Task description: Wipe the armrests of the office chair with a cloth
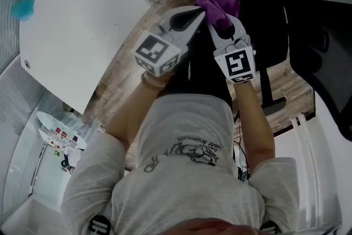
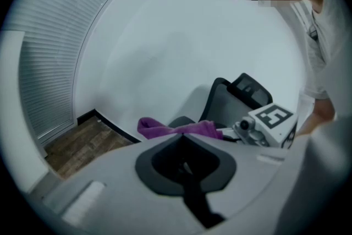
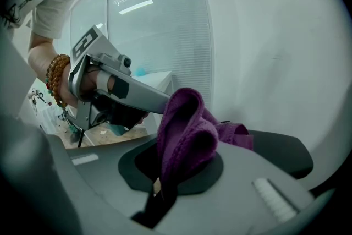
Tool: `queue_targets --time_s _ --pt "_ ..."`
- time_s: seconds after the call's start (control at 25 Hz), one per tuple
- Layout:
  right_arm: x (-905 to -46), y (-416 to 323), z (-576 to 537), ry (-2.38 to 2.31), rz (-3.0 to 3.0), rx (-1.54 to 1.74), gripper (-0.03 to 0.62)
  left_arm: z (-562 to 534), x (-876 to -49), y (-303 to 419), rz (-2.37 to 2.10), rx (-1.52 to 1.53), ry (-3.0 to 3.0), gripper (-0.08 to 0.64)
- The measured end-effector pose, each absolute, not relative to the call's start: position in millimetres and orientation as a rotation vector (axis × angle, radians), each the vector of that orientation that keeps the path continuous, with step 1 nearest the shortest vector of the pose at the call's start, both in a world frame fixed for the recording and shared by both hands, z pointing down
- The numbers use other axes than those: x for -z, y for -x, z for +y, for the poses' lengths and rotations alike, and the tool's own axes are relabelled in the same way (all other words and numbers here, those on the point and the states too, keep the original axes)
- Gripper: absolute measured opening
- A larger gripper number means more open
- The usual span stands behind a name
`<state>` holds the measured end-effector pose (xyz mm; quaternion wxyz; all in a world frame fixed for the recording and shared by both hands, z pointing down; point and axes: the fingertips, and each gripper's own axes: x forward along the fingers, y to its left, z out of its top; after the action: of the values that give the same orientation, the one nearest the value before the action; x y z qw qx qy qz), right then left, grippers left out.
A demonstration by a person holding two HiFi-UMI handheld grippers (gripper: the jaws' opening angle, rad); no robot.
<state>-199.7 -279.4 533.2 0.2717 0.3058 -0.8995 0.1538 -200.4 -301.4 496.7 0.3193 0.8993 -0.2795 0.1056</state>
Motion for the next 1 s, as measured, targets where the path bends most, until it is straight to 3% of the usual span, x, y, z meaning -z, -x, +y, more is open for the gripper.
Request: queue_targets --time_s 0.52,1.0 --pt "-534.9 195.4 -284.5 -0.817 -2.421 -0.368 0.026 -296.9 -500.1 205.1 -0.721 -0.277 -2.362 0.000" --pt "-539.9 144.2 -314.6 -0.983 -2.350 -0.402 0.027 -296.1 -500.6 200.4 -0.703 -0.281 -2.364 0.000"
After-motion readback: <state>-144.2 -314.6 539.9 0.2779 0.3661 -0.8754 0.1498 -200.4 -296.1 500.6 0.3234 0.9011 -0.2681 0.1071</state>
